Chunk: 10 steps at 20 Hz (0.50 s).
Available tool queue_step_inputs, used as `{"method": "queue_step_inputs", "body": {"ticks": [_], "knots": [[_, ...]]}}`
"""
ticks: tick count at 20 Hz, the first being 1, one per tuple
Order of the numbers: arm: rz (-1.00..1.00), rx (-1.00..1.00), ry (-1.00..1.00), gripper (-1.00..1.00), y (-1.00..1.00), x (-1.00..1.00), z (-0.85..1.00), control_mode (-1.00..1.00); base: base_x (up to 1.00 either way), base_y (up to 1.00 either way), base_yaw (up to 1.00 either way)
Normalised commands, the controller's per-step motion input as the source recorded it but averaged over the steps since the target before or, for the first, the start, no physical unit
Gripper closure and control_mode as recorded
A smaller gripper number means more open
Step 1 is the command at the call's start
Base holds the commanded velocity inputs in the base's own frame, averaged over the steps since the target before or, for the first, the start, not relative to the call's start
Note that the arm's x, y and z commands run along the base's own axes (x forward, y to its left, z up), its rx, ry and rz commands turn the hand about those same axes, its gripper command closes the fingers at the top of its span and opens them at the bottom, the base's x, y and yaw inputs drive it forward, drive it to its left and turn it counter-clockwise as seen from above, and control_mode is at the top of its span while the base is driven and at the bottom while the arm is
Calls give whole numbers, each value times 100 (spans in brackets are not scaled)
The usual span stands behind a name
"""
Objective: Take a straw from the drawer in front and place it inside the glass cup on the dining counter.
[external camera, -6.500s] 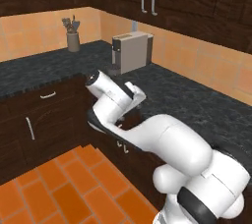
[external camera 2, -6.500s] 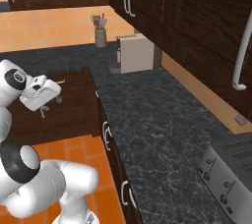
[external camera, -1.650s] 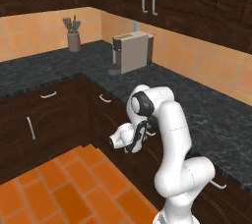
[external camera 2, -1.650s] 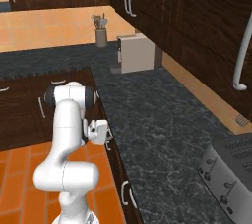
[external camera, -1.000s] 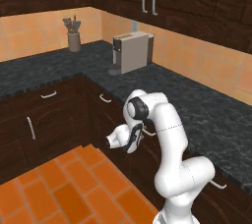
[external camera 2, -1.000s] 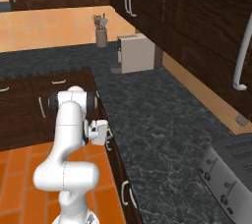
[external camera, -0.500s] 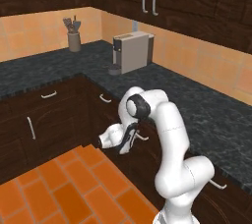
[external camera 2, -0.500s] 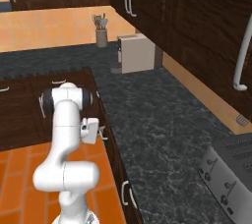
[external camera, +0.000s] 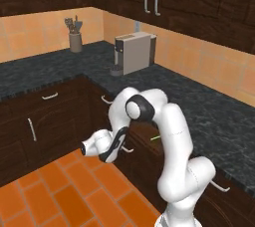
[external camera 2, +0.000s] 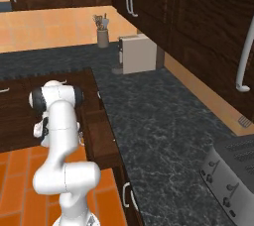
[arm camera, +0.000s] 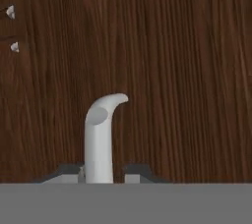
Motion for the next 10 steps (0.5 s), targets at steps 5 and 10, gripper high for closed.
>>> {"method": "queue_step_inputs", "body": {"ticks": [5, 10], "knots": [[0, 6, 0, 100, 78, -100, 25, -100, 0, 0, 0], [0, 4, 0, -100, 83, -98, 24, -100, 0, 0, 0]]}}
